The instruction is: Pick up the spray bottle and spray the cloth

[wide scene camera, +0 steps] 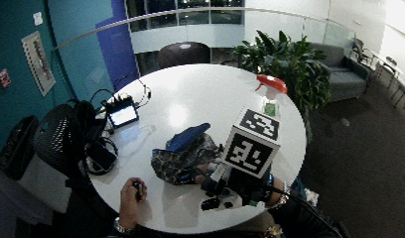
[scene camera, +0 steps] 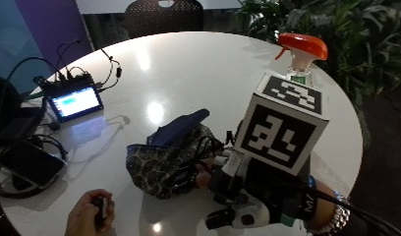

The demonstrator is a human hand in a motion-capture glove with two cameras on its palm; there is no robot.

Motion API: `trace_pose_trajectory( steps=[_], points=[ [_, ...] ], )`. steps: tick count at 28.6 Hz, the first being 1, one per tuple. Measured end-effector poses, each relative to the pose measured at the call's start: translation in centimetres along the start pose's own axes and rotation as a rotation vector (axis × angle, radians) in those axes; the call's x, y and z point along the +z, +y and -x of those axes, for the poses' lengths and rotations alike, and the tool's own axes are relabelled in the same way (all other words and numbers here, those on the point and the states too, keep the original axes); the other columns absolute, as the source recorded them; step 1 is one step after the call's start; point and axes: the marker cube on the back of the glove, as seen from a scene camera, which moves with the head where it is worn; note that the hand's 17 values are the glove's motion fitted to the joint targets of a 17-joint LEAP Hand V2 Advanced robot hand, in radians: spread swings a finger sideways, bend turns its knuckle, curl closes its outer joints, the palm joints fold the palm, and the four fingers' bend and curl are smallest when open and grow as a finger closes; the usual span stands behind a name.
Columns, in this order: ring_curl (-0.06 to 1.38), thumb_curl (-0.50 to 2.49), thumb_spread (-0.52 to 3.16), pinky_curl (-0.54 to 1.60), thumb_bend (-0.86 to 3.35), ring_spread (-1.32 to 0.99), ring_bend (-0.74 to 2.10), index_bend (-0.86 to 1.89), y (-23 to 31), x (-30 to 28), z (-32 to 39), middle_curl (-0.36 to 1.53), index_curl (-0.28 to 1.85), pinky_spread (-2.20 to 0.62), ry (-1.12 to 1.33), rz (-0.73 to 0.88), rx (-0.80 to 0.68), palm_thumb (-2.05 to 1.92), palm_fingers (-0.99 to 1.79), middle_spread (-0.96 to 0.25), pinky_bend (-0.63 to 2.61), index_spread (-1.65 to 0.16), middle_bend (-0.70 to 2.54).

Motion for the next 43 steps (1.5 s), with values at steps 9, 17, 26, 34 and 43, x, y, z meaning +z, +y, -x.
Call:
trace_pose_trajectory(
  steps=[9,17,26,34,43],
  points=[
    [0.22,0.1,0.87,0.19,0.24,-0.08,0.39,0.19,0.4,-0.9,-0.7,0.17,0.2,0.17,0.021,-0.054,0.038,0.41,0.7,-0.07,0.33,-0.35,0.24],
    [0.24,0.14,1.07,0.22,0.2,-0.09,0.37,0.16,-0.4,-0.7,-0.7,0.22,0.24,0.19,0.025,-0.058,0.033,0.43,0.7,-0.08,0.31,-0.39,0.21],
    [0.27,0.16,1.17,0.25,0.17,-0.09,0.36,0.15,-1.4,-5.1,-3.5,0.26,0.26,0.19,0.209,-0.215,0.145,0.46,0.7,-0.08,0.28,-0.4,0.2],
    [0.29,0.19,1.21,0.27,0.15,-0.1,0.37,0.14,-1.5,-10.1,-7.7,0.3,0.27,0.19,0.203,-0.463,0.269,0.52,0.75,-0.09,0.24,-0.4,0.22],
    [0.31,0.22,1.22,0.29,0.14,-0.1,0.38,0.13,0.4,-12.4,-13.4,0.33,0.27,0.18,0.091,-0.649,0.444,0.59,0.77,-0.1,0.22,-0.39,0.22]
  ],
)
